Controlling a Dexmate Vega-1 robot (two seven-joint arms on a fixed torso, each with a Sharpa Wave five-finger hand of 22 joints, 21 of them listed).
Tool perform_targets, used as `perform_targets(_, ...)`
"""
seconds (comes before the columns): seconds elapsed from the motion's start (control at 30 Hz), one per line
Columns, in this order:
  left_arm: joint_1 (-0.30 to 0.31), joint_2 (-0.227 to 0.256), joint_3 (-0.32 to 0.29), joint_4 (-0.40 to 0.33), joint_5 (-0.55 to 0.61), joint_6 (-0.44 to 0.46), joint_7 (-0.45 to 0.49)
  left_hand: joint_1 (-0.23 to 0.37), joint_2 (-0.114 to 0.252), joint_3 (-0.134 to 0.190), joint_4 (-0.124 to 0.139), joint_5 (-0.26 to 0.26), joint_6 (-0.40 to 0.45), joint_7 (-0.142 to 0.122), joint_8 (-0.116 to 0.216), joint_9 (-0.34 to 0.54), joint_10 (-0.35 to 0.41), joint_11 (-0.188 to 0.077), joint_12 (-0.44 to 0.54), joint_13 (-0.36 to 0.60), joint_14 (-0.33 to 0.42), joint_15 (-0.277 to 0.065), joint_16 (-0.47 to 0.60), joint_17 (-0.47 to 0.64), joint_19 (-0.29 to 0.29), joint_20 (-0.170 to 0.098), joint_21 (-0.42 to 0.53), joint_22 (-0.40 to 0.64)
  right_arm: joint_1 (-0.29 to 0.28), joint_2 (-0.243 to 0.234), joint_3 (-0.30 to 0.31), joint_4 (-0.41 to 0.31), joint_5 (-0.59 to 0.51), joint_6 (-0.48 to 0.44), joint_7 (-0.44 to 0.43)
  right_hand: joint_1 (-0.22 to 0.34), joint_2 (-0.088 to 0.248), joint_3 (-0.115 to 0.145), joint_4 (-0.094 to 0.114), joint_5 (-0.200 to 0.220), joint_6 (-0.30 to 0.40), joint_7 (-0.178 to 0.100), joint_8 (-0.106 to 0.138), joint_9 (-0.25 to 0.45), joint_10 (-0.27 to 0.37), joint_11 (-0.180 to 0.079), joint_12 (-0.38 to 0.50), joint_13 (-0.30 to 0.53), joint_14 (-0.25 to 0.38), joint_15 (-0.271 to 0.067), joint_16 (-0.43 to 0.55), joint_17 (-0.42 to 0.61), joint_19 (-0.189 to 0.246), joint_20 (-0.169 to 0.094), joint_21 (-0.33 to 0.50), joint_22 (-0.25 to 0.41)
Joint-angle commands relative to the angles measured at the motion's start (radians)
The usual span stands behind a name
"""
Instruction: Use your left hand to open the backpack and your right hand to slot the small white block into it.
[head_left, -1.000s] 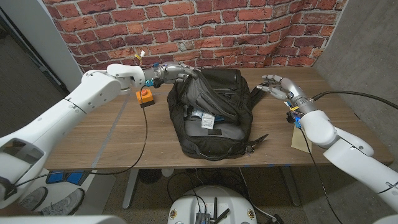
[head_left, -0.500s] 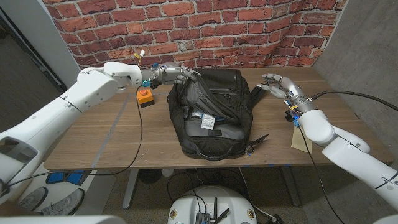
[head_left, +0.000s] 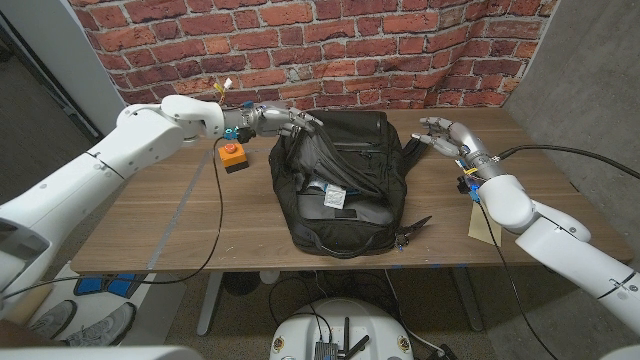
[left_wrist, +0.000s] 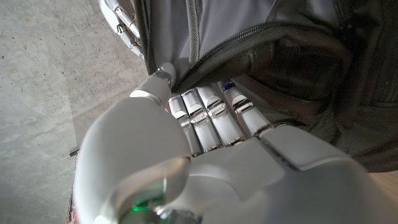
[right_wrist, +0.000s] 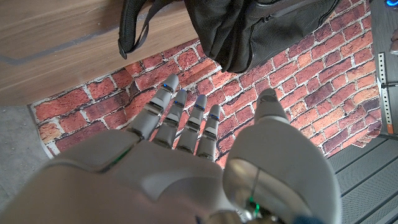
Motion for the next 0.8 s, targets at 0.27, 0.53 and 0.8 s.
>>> perform_targets(0.27, -0.019, 0.047, -0.010, -0.009, 0.003, 0.005, -0.092, -0.029, -0.033, -0.006, -0.001, -0.001, -0.093, -0.005, -0.004, 0.001, -0.134, 0.038, -0.003, 0.005, -0.122, -0.066, -0.003, 0.003, -0.054, -0.056, 0.000, 0.003, 0.032, -0.007, -0.031, 0.033, 0.007, 0.035, -0.006, 0.008, 0.005, 0.003, -0.007, 0.009, 0.008, 0.002, 0.000, -0.001, -0.004, 0.004, -0.002, 0.003, -0.005, -0.031, -0.003, 0.000, -0.001, 0.001, -0.001, 0.002)
perform_targets(0.53, -0.026, 0.047, -0.013, 0.010, 0.005, -0.020, -0.129, -0.033, -0.061, -0.045, 0.000, -0.008, -0.141, -0.016, 0.001, -0.002, -0.216, 0.043, 0.001, 0.004, -0.216, -0.041, 0.001, 0.006, -0.085, -0.048, 0.002, 0.003, 0.037, -0.007, -0.037, 0.035, 0.008, 0.035, -0.011, 0.008, 0.005, 0.003, -0.008, 0.009, 0.009, 0.002, -0.002, -0.001, -0.006, 0.003, -0.002, 0.002, -0.005, -0.032, -0.004, -0.001, -0.001, 0.001, -0.001, 0.002)
perform_targets(0.8, -0.035, 0.039, -0.009, 0.030, 0.008, -0.041, -0.159, -0.054, -0.083, -0.083, 0.007, -0.014, -0.172, -0.021, 0.004, -0.007, -0.285, 0.041, 0.002, -0.001, -0.293, -0.021, 0.004, 0.004, -0.134, -0.041, -0.003, 0.001, 0.039, -0.010, -0.038, 0.035, 0.009, 0.030, -0.014, 0.008, 0.006, 0.003, -0.010, 0.009, 0.008, 0.002, -0.004, -0.001, -0.006, 0.004, -0.002, 0.002, -0.005, -0.031, -0.004, -0.002, -0.001, 0.001, -0.001, 0.002)
